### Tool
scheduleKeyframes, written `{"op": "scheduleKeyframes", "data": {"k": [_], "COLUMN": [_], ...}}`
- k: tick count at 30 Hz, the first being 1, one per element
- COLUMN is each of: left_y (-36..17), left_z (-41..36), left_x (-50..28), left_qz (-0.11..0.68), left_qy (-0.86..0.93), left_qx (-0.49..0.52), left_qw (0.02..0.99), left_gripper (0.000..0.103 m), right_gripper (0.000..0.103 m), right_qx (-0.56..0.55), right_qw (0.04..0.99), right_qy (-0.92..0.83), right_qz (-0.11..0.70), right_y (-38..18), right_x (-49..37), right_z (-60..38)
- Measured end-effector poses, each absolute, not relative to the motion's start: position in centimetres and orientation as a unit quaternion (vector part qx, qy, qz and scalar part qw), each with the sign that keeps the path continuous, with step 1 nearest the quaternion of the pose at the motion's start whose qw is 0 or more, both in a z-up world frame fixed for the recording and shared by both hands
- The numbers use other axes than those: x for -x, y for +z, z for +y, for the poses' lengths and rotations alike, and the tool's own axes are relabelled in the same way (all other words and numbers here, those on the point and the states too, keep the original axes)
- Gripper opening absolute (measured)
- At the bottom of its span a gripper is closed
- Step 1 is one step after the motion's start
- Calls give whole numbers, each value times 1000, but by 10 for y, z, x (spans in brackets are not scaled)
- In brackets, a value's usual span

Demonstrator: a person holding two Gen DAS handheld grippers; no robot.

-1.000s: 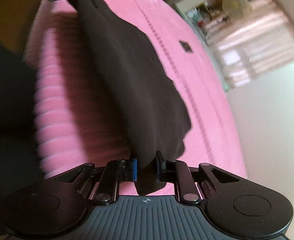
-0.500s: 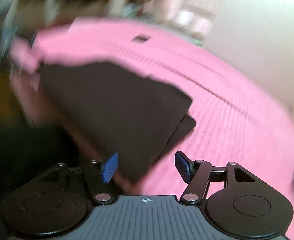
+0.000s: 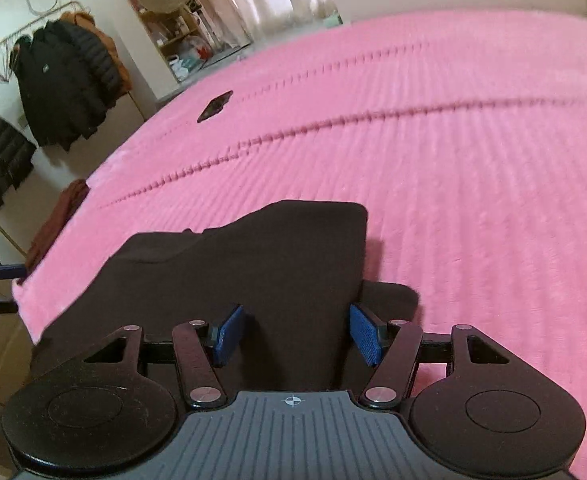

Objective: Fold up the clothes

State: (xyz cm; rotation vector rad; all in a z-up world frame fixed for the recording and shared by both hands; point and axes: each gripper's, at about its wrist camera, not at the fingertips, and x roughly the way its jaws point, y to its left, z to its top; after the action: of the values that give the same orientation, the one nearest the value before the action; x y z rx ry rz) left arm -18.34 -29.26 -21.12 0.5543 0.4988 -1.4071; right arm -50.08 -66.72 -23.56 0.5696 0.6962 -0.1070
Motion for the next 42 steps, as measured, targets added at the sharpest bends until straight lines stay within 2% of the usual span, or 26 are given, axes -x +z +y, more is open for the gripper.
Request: {"op": "scheduleKeyframes", "data": {"k": [2,3,4,6,11,15,18,19,20,21,22,26,27,28,29,30,32,36,38,41,42], "left_y": [-211,-214,-216,-224,-233,-241,-250,-252,-253,-254,-254,-262,-265,-268,-270,-272,-274,-244,-237,-262,-271], "left_z": [-294,-299,-304,-321,-358,-380,-395,-398,-400,-402,-403,-418,-423,-428,-430,-432,-436,-411,-406,-427,-433], "left_x": [169,163,157,152,161,169,165,163,161,159,157,145,142,140,140,140,140,150,152,140,138], "left_qz": [231,236,242,252,249,253,273,280,287,291,296,330,338,346,350,355,361,302,286,328,342], "left_qy": [-610,-602,-594,-590,-611,-625,-622,-621,-620,-620,-620,-620,-618,-615,-615,-615,-615,-627,-626,-605,-599], "left_qx": [-239,-231,-222,-208,-197,-200,-202,-203,-204,-201,-197,-178,-177,-177,-175,-172,-167,-140,-136,-167,-176], "left_qw": [719,727,734,739,725,711,705,703,701,700,699,689,687,686,684,683,681,705,712,706,702], "left_gripper": [50,50,50,50,50,50,50,50,50,50,50,49,44,39,27,12,7,6,6,6,8], "right_gripper": [34,14,7,2,2,2,5,27,43,69,69,69,64,32,11,4,2,2,2,3,14], "right_qx": [-308,-319,-327,-333,-335,-365,-362,-357,-352,-346,-345,-366,-373,-377,-381,-386,-386,-347,-344,-378,-397], "right_qw": [892,890,887,890,895,880,887,890,894,898,900,895,892,890,887,884,885,910,907,887,880], "right_qy": [-52,-61,-69,-76,-110,-119,-114,-113,-111,-111,-104,-84,-80,-79,-84,-89,-100,-106,-107,-106,-102], "right_qz": [326,320,317,302,273,281,263,259,256,251,246,240,242,245,246,247,242,199,219,244,239], "right_y": [-242,-244,-246,-240,-225,-250,-243,-241,-239,-236,-236,-244,-247,-249,-250,-250,-242,-206,-216,-238,-243], "right_x": [502,503,504,514,561,569,566,564,562,560,556,539,535,531,530,530,534,553,542,535,540], "right_z": [-673,-675,-674,-675,-659,-662,-667,-668,-670,-672,-675,-686,-688,-689,-690,-692,-691,-680,-684,-696,-698]}}
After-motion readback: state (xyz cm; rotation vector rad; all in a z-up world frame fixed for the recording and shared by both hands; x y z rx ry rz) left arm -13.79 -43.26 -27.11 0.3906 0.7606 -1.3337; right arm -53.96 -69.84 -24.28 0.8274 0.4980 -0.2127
